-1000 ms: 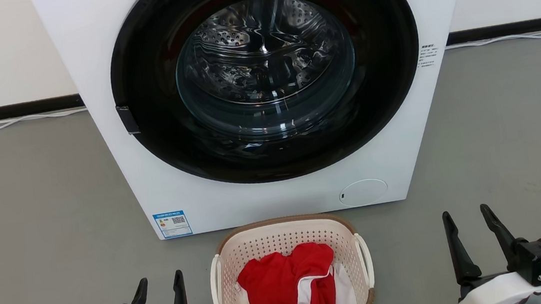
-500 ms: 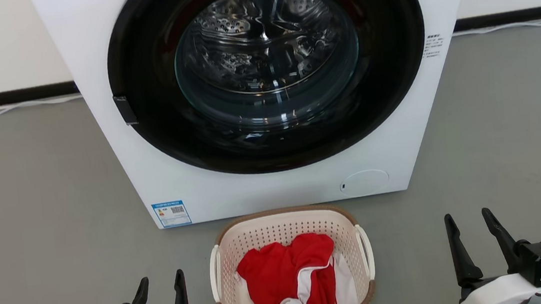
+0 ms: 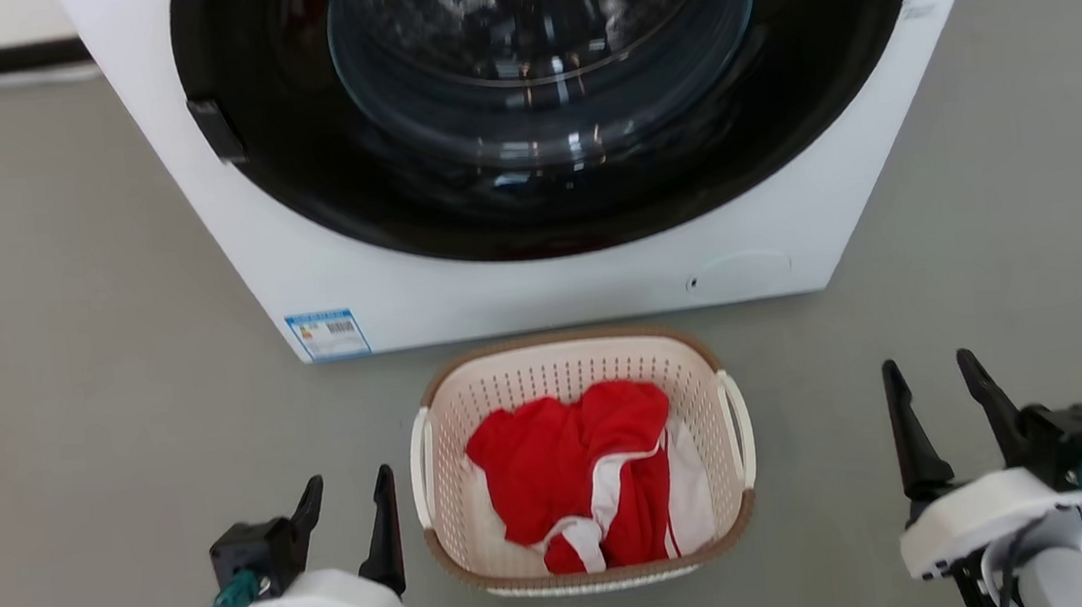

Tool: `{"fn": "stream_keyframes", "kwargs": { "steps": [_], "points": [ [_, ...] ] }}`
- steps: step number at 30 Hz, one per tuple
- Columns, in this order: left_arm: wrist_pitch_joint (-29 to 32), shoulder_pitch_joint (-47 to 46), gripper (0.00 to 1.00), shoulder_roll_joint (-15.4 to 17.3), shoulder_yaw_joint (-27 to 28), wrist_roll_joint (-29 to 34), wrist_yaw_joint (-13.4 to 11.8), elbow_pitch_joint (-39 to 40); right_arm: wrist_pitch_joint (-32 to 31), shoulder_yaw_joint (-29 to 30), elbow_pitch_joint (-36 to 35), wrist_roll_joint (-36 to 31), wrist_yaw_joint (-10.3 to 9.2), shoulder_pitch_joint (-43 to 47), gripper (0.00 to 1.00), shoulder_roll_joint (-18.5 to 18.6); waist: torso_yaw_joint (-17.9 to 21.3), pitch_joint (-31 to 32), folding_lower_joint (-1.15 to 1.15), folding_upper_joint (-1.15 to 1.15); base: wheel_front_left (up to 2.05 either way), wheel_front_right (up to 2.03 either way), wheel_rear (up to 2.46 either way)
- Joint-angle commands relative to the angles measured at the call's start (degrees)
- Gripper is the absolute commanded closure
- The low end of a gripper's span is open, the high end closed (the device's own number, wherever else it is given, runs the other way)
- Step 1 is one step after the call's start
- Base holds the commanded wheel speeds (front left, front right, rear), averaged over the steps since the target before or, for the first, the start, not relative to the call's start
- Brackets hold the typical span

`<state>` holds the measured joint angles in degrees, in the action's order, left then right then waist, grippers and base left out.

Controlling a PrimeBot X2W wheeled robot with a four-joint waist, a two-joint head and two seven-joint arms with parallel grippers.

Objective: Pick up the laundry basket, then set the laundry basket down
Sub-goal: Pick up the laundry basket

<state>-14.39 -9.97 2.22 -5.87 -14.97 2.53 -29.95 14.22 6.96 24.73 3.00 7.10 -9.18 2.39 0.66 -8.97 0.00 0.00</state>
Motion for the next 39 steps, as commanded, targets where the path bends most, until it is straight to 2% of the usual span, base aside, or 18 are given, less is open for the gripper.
{"fn": "stream_keyframes", "kwargs": {
  "steps": [1, 14, 27, 39],
  "points": [
    [-0.61, -3.98, 0.00, 0.65, 0.92, 0.42, 0.12, -1.24, 0.78, -1.77, 0.80, -0.71, 0.39, -3.46, 0.00, 0.49, -0.40, -3.13, 0.00, 0.00, 0.00, 0.00, 0.00],
    [-0.61, -18.12, 0.00, 0.65, -0.81, 1.45, 0.29, -12.25, 0.78, -3.70, 14.38, -4.03, 0.39, -17.83, 0.00, 0.49, -0.37, -15.54, 0.00, 0.00, 0.00, 0.00, 0.00],
    [-0.61, -31.20, 0.00, 0.65, -4.27, 2.21, -0.25, -19.43, 0.78, -1.54, 22.16, -8.01, 0.39, -29.02, 0.00, 0.49, -1.30, -29.98, 0.00, 0.00, 0.00, 0.00, 0.00],
    [-0.61, -37.19, 0.00, 0.65, -5.81, 0.80, -1.79, -24.83, 0.78, -1.70, 25.22, -9.65, 0.39, -33.55, 0.00, 0.49, -2.34, -36.35, 0.00, 0.00, 0.00, 0.00, 0.00]
  ]
}}
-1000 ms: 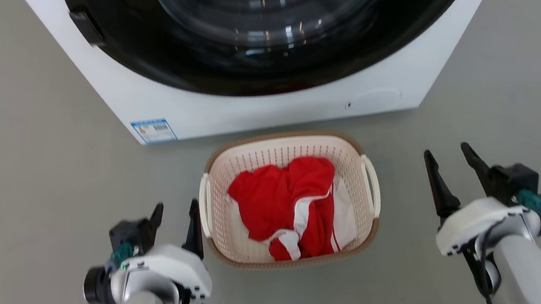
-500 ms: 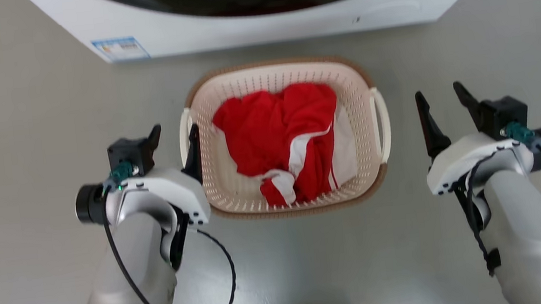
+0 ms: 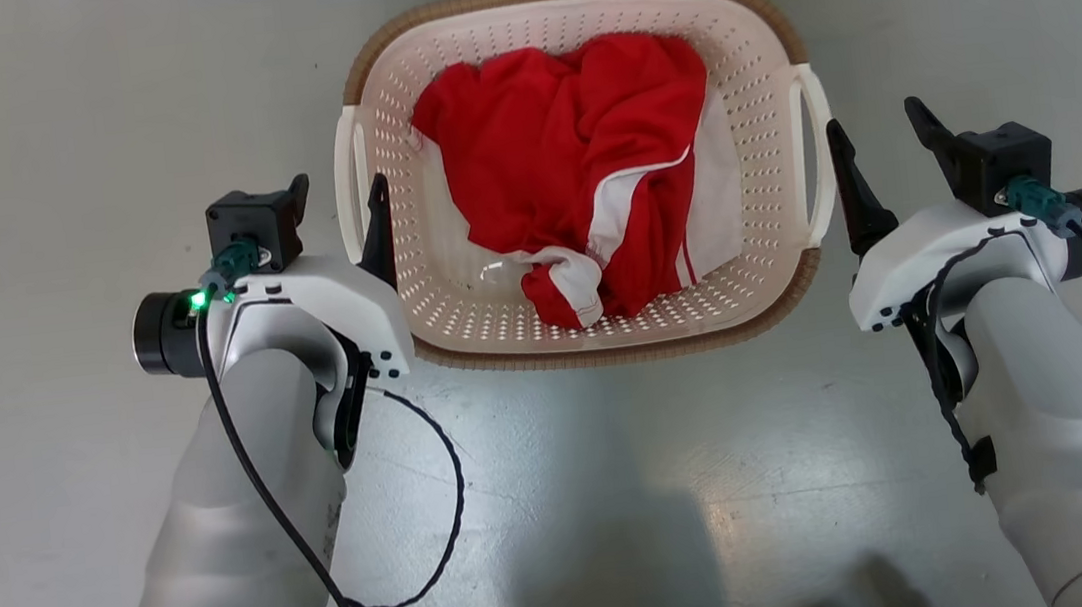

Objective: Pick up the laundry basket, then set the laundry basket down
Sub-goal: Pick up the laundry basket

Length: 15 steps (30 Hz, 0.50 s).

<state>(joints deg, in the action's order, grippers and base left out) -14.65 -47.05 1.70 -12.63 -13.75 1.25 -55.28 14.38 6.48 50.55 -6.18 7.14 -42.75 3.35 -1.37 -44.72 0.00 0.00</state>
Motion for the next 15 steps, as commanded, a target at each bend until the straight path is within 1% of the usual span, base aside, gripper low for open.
{"fn": "stream_keyframes", "kwargs": {
  "steps": [1, 9, 15],
  "points": [
    [-0.35, -0.39, 0.00, 1.18, 0.73, -0.58, -0.57, 0.34, 0.62, -1.24, -0.61, -0.56, 0.35, -0.16, 0.00, -0.47, -0.39, -0.97, 0.00, 0.00, 0.00, 0.00, 0.00],
    [-0.35, -2.48, 0.00, 1.18, -0.86, -1.47, -0.85, -0.46, 0.62, -1.73, -0.96, -0.80, 0.35, -1.37, 0.00, -0.47, -0.93, -3.92, 0.00, 0.00, 0.00, 0.00, 0.00],
    [-0.35, -4.26, 0.00, 1.18, -2.51, -2.55, -1.60, -1.29, 0.62, -2.12, -0.84, -0.95, 0.35, -2.46, 0.00, -0.47, -1.31, -6.30, 0.00, 0.00, 0.00, 0.00, 0.00]
  ]
}}
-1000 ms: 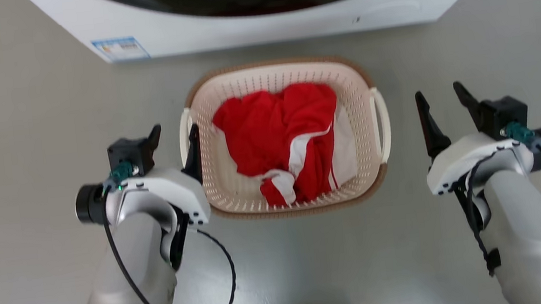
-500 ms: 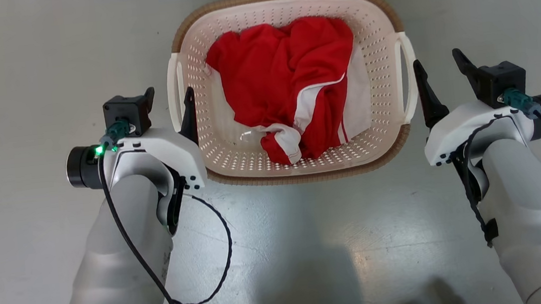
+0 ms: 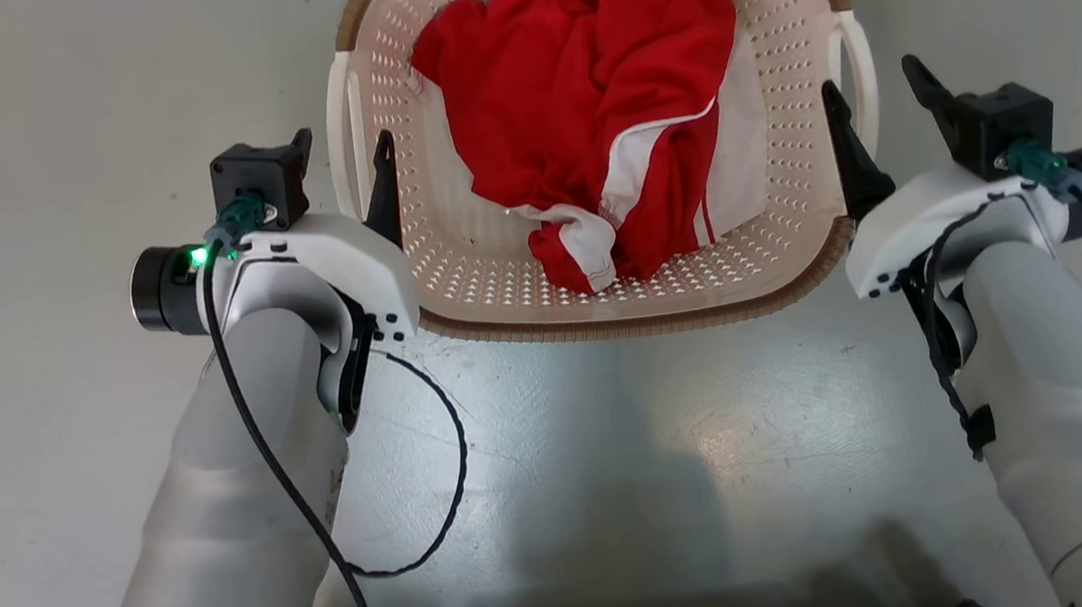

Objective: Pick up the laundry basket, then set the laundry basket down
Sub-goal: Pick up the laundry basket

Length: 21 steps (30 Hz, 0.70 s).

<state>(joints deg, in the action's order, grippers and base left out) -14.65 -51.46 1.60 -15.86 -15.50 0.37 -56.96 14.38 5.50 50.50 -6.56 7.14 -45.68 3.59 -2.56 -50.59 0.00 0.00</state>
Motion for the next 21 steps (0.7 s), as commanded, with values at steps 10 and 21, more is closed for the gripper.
{"fn": "stream_keyframes", "kwargs": {
  "steps": [10, 21],
  "points": [
    [-0.35, -2.05, 0.00, 1.28, -1.40, -2.28, -1.20, -1.21, 0.62, -1.59, 0.27, -0.60, 0.35, -0.85, 0.00, -0.71, -0.40, -2.72, 0.00, 0.00, 0.00, 0.00, 0.00],
    [-0.35, -4.59, 0.00, 1.28, -4.70, -4.24, -1.41, -5.41, 0.62, -2.21, 3.38, 0.18, 0.35, -2.16, 0.00, -0.71, -0.29, -4.10, 0.00, 0.00, 0.00, 0.00, 0.00]
  ]
}}
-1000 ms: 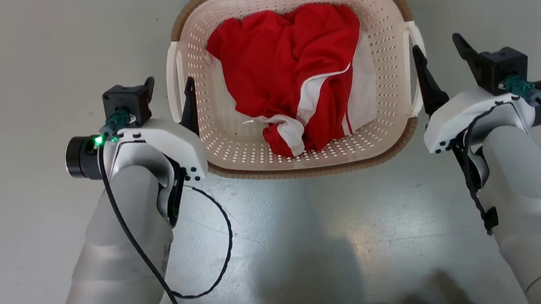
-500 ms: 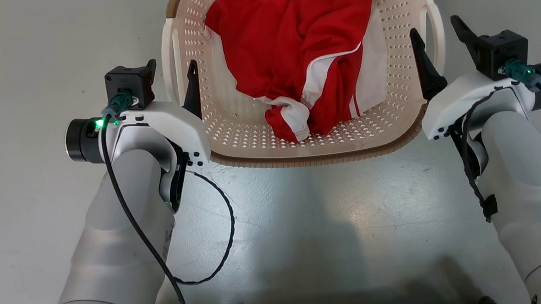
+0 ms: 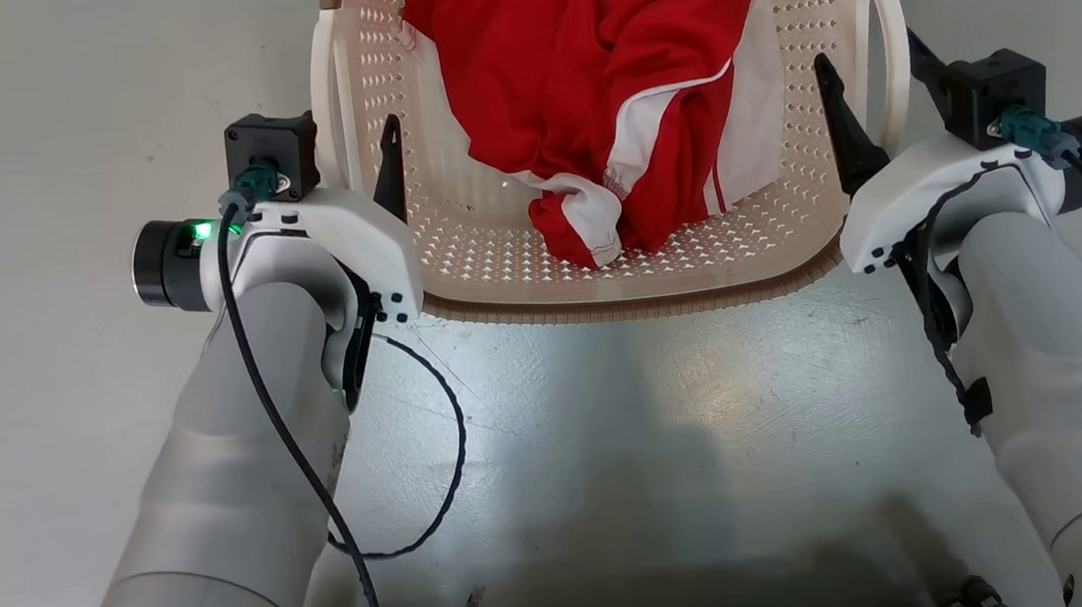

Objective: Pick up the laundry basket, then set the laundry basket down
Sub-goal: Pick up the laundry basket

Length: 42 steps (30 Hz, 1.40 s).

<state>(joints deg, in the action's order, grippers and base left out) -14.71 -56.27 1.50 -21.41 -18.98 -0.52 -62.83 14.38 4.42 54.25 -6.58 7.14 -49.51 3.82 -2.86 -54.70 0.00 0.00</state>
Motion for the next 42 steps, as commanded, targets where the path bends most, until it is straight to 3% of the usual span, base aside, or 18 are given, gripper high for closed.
{"fn": "stream_keyframes", "kwargs": {
  "steps": [1, 19, 35, 36, 37, 42],
  "points": [
    [-0.29, 0.07, 0.00, 1.38, 0.72, -0.88, -0.57, 0.21, 0.62, -1.25, -0.04, 0.35, 0.35, 1.58, 0.00, -0.94, 0.05, -0.02, 0.00, 0.00, 0.00, 0.00, 0.00],
    [-0.29, -3.25, 0.00, 1.38, -1.64, -2.09, -0.20, -3.82, 0.62, -3.74, 6.26, 3.25, 0.35, -1.93, 0.00, -0.94, 0.58, -0.05, 0.00, 0.00, 0.00, 0.00, 0.00],
    [-0.29, -4.63, 0.00, 1.38, -3.29, -2.05, 0.08, -6.11, 0.62, -5.44, 6.92, 4.64, 0.35, -2.92, 0.00, -0.94, 0.81, -0.20, 0.00, 0.00, 0.00, 0.00, 0.00],
    [-0.28, -4.69, 0.20, 1.38, -3.53, -2.08, 0.48, -6.64, 0.62, -5.78, 7.23, 4.68, 0.35, -2.85, 1.00, -0.94, 0.87, -0.16, 0.00, 0.00, 0.00, 0.00, 0.00],
    [-0.26, -4.84, 1.00, 1.39, -3.93, -1.85, 0.70, -7.10, 0.58, -6.20, 8.05, 4.54, 0.35, -2.83, 1.00, -0.94, 0.94, -0.11, 0.00, 0.00, 0.00, 0.00, 0.00],
    [-0.26, -5.44, 1.00, 1.51, -4.67, -1.46, 0.14, -8.49, 0.60, -5.26, 8.89, 4.66, 0.35, -3.58, 1.00, -0.94, 1.09, 0.11, 0.00, 0.00, 0.00, 0.00, 0.00]
  ]
}}
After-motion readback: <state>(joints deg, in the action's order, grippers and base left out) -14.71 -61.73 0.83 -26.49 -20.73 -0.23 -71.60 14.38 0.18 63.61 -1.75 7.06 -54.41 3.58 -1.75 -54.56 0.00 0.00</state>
